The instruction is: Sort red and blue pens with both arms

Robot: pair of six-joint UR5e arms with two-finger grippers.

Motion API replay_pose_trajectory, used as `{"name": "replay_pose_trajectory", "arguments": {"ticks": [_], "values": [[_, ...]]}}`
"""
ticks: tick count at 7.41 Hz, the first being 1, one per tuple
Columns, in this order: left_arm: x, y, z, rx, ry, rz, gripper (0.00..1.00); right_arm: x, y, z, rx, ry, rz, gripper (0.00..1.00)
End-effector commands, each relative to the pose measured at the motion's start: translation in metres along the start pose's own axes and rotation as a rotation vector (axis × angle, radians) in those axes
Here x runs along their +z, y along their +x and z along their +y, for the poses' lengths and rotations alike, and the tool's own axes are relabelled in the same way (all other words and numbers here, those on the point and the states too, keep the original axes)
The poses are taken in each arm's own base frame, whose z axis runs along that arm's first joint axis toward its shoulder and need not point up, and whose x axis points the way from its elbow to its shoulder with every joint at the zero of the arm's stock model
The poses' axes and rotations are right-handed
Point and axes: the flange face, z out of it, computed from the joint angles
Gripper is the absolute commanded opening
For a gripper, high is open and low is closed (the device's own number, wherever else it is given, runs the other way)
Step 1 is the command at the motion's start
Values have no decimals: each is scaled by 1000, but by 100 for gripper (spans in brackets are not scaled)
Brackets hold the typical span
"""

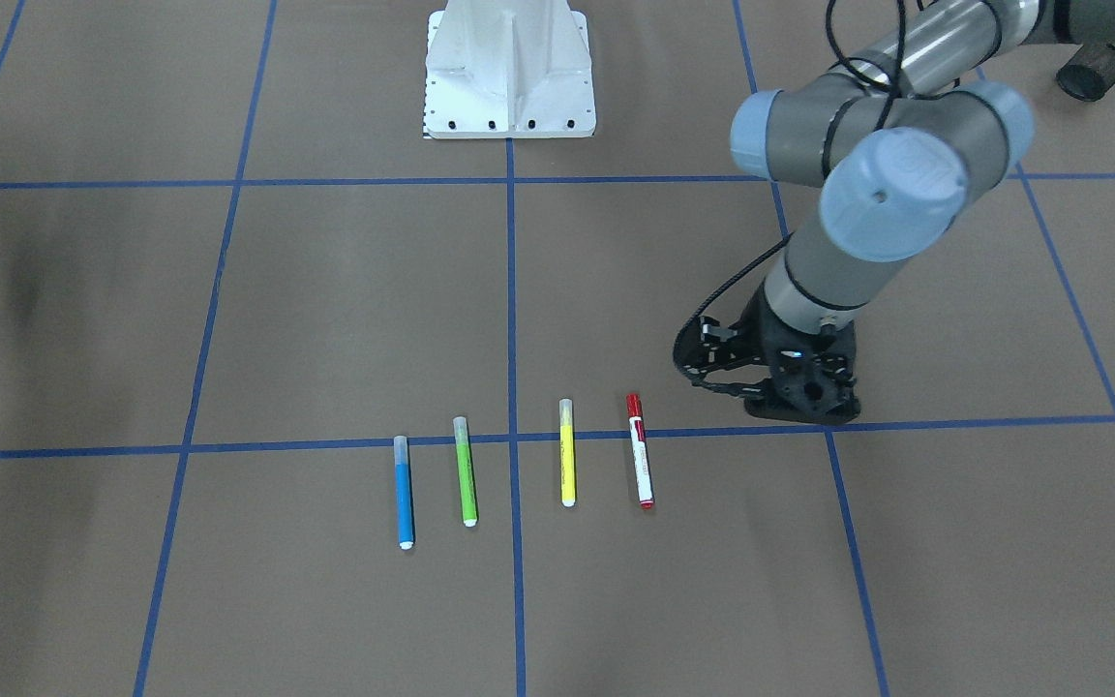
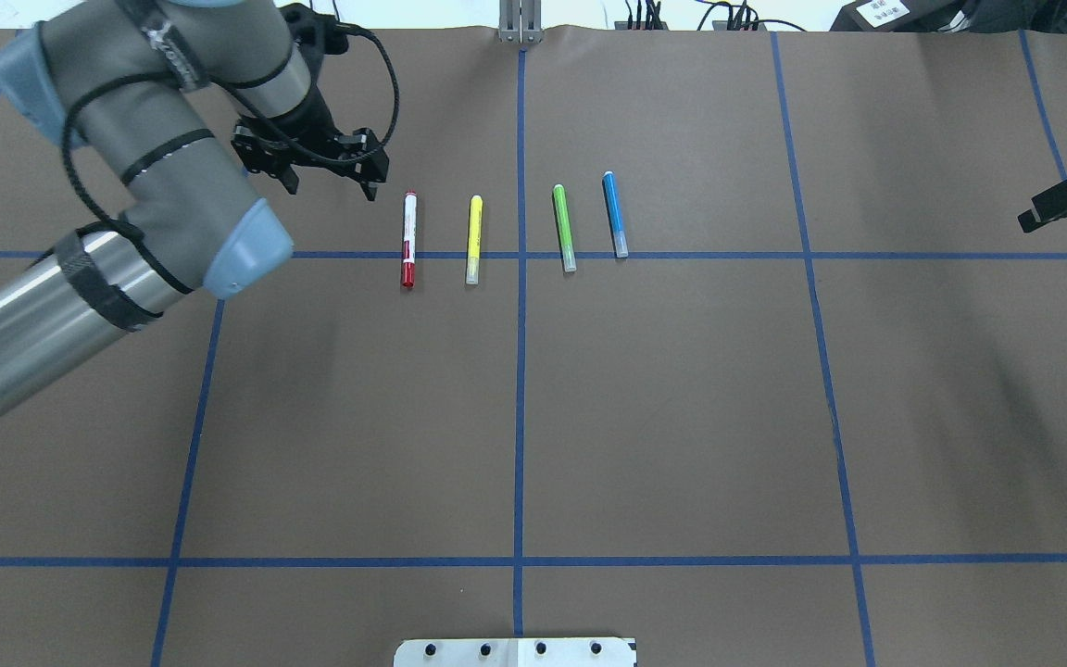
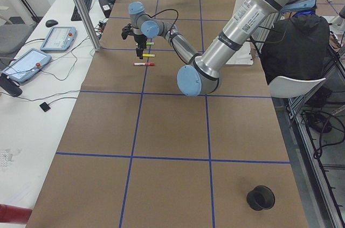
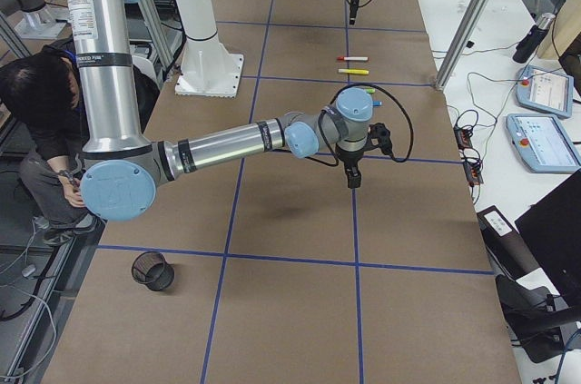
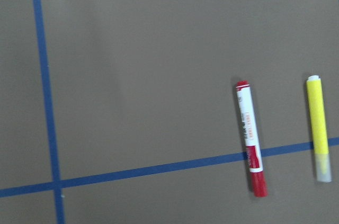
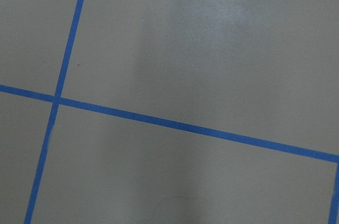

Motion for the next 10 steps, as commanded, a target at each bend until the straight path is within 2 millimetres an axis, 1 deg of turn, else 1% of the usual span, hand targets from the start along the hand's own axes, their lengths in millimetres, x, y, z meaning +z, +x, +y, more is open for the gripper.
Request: {"name": "replay_pose_trajectory", "arguments": {"ticks": [1,2,3,4,5,6,7,8,9,10], "values": [[49,41,-3,-11,17,-26,100,6,-9,-1,6,-3,-8,100],[73,36,-6,-17,22,-11,100,9,-13,-1,0,-8,-10,100],[91,34,-5,-41,26,-7,100,13,-22,-5,-14,-12,-14,100],[104,37,1,-35,10,-12,98,15,-27,-12,-19,-16,-17,100],[109,41,5,-29,4,-11,92,18,-33,-21,-24,-18,-20,100],[116,44,12,-23,-8,-13,86,21,-36,-22,-29,-21,-22,100],[119,47,15,-21,-12,-14,83,20,-40,-29,-35,-17,-26,100],[124,48,19,-22,-17,-18,81,23,-40,-29,-34,-23,-25,100],[127,46,17,-24,-8,-29,75,22,-42,-32,-37,-19,-26,100],[128,45,17,-25,-9,-31,67,21,-44,-34,-38,-19,-30,100]]}}
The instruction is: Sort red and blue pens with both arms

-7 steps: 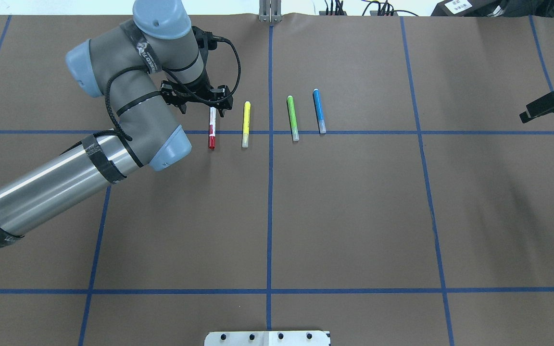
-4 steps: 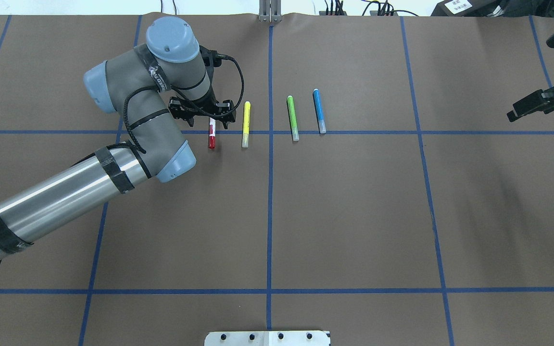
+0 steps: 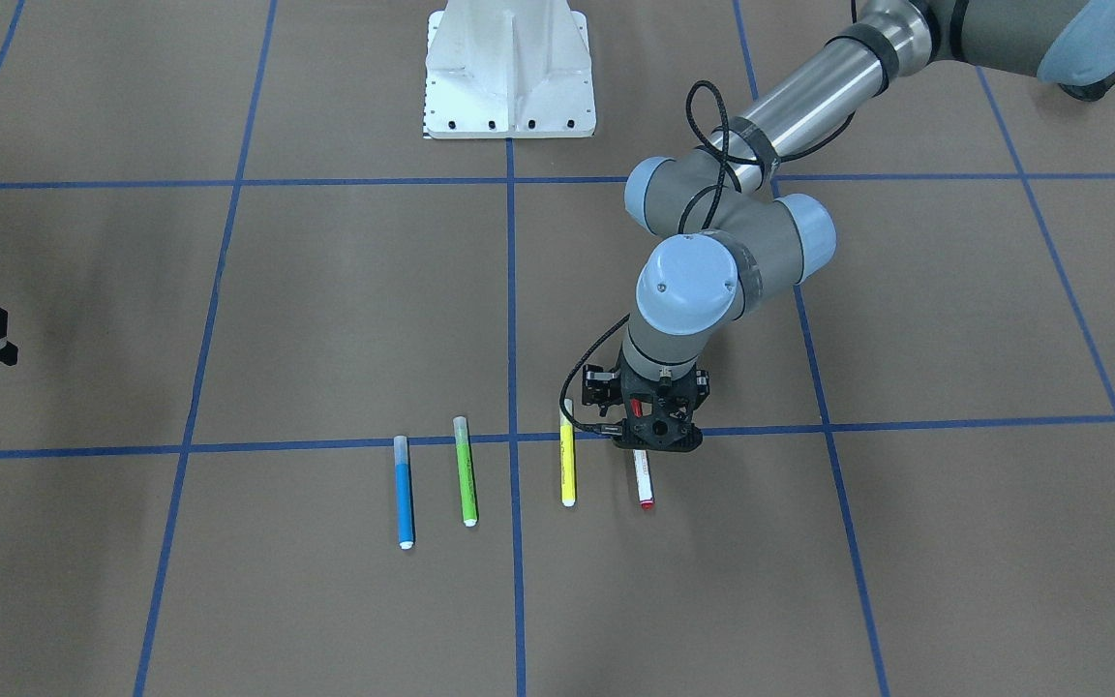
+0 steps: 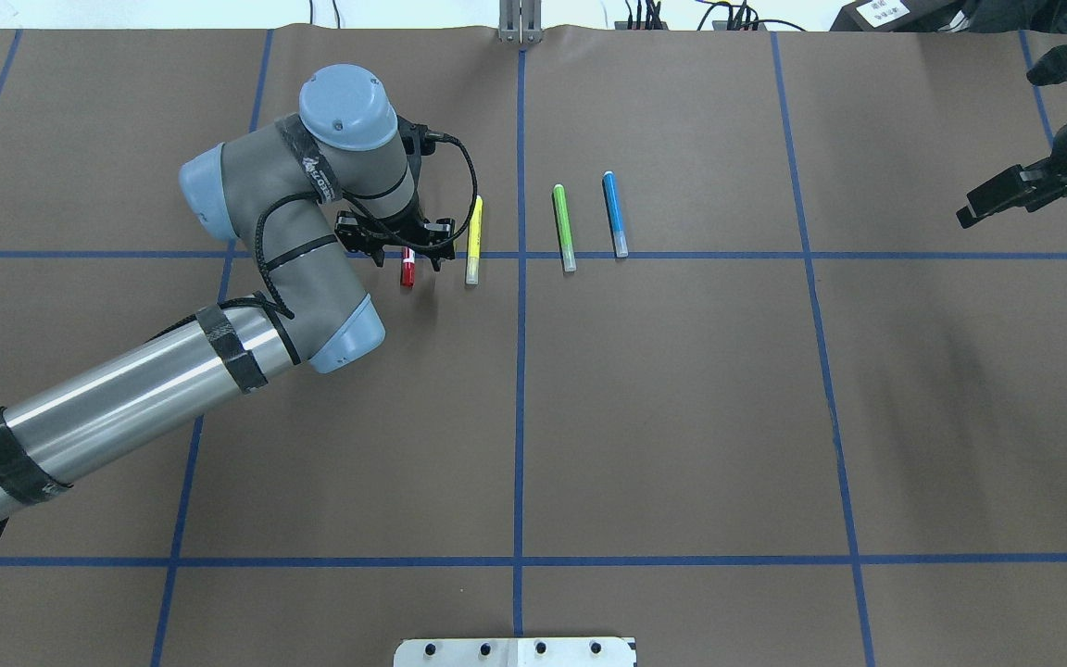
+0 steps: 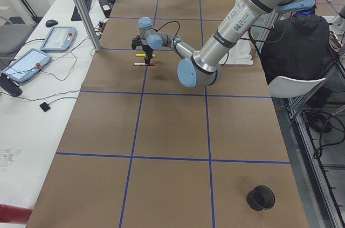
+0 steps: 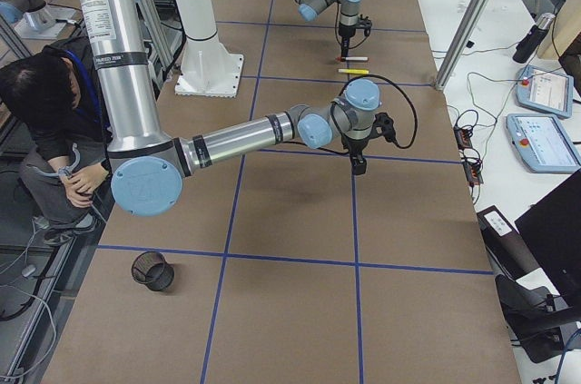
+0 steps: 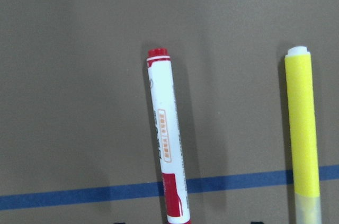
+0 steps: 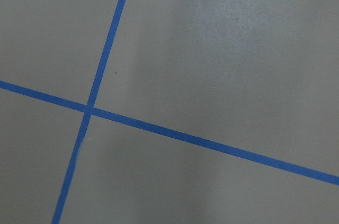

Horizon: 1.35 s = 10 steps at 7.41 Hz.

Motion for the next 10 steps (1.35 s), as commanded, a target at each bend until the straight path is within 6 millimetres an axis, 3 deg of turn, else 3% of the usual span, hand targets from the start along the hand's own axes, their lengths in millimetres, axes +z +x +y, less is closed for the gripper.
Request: {"name": "replay_pose_trajectory", "arguments": {"ticks": [1,5,6,7,8,9,10], "values": [[3,-1,0,-2,0,-7,59,0,-2,-3,-3,1,-4,100],[10,-4,-1,-8,-8,-19,47,2,0,-3,-1,-3,-3,100],[10,-4,-1,-6,-8,-19,35,3,1,-2,1,-5,-3,100],[9,-3,-1,-7,-7,-18,12,3,1,-2,1,-5,-3,100],[8,-2,-1,-9,-7,-15,0,2,0,-2,0,-5,-6,100],[0,0,-1,-22,3,-5,0,1,-2,-2,-3,-3,-10,100],[-23,-1,-7,-29,29,17,0,-1,-4,-4,-6,-3,-18,99]]}}
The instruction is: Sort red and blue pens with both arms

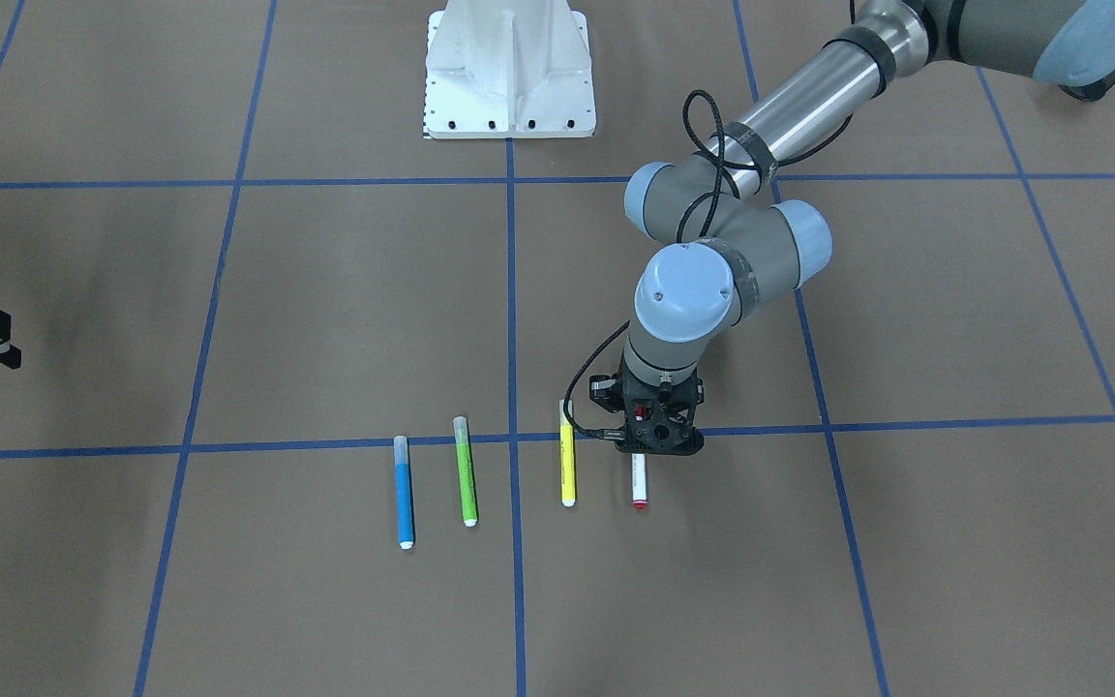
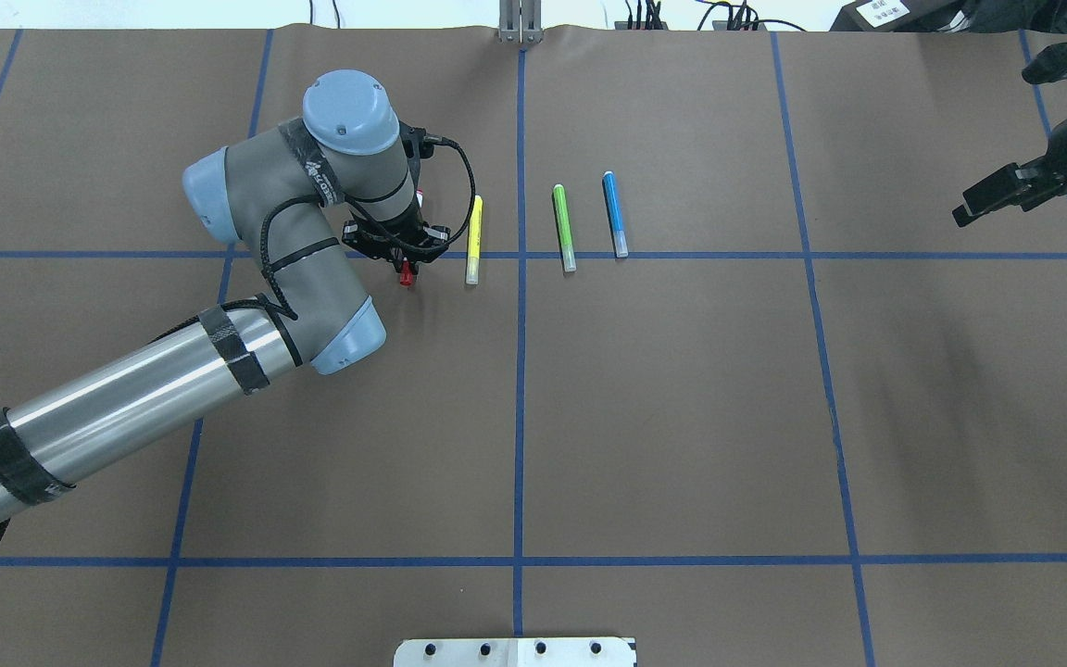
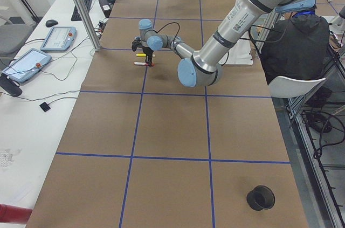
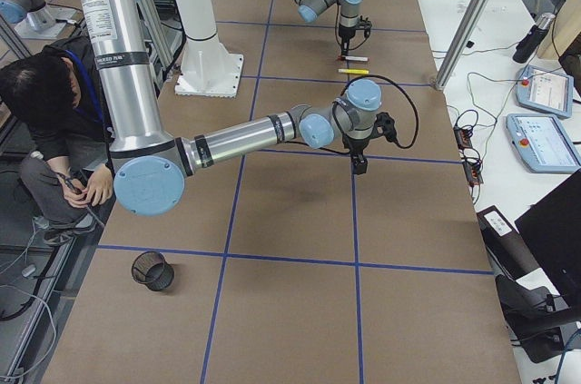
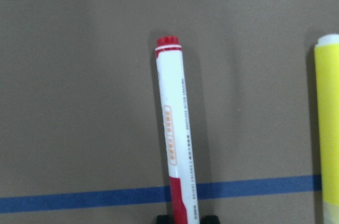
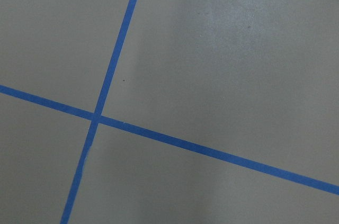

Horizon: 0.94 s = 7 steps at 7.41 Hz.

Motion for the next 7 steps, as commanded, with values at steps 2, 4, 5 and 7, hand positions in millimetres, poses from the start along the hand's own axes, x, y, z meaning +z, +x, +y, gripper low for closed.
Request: {"name": "replay_pose_trajectory", "arguments": {"ticks": [2,4,5,7], "values": [[-37,-35,-26,-51,52,12,0,-13,-44,-35,78,28,-31,99],[-67,-94,-65,-120,105,-9,0,10,-126,-75,56,17,-54,99],[-86,-119,-80,-147,107,4,0,29,-176,-92,71,37,-20,99],[-114,-161,-99,-149,92,42,0,61,-275,-129,147,36,-21,99]]}}
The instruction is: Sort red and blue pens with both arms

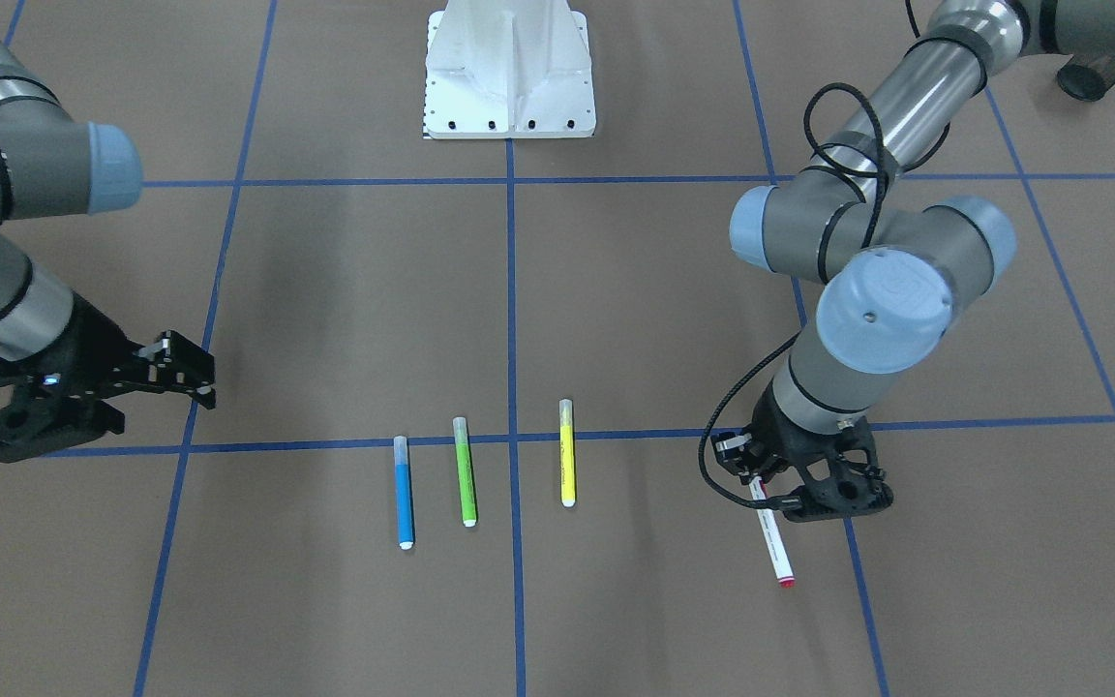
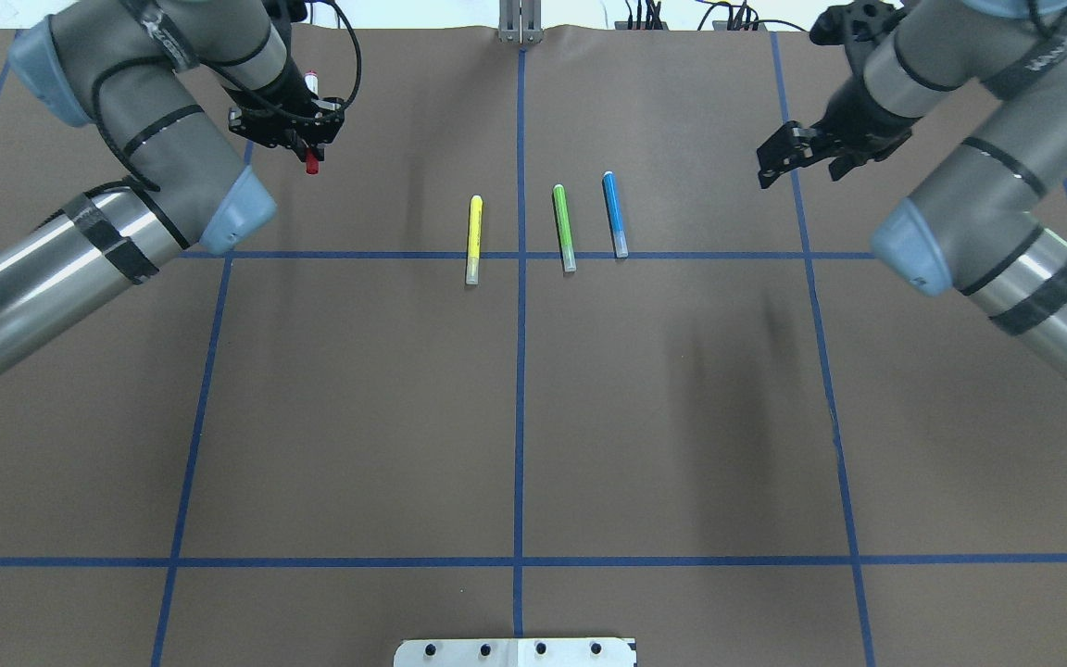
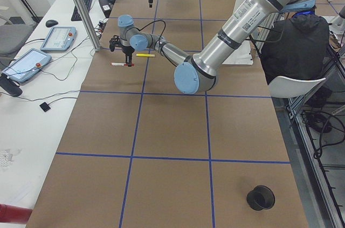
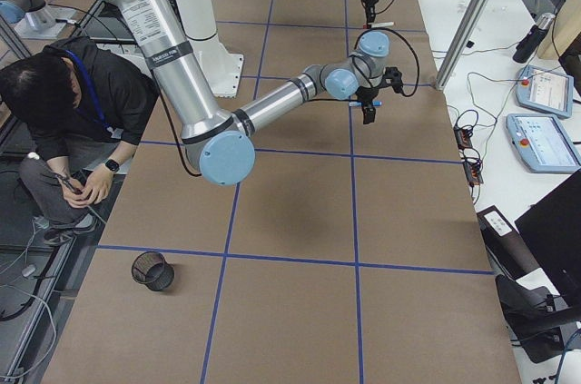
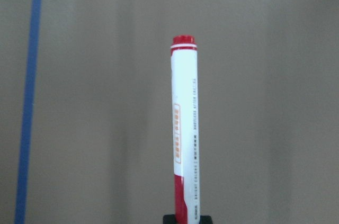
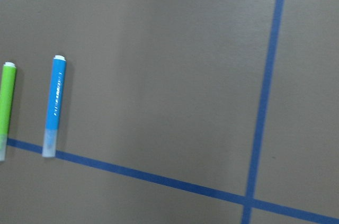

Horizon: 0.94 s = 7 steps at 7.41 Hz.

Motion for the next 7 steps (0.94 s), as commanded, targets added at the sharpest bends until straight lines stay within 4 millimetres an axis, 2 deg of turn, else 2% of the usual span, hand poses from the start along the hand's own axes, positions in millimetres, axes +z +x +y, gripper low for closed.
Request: {"name": "replay_pose_trajectory", "arguments": {"ticks": [1,2,3,4,5,7], "values": [[-25,-44,-26,32,13,10,0,37,-109,-14,116,36,25,99],[-31,-55,-33,33,21,5,0,61,-134,-18,119,40,60,99],[-32,-59,-36,28,24,2,0,82,-150,-26,133,32,88,98],[-34,-61,-37,26,27,3,0,93,-157,-29,134,18,99,96],[-34,-61,-37,26,27,3,0,112,-158,-24,134,-1,121,93],[-34,-62,-37,25,28,3,0,124,-154,-22,136,-13,130,82]]}}
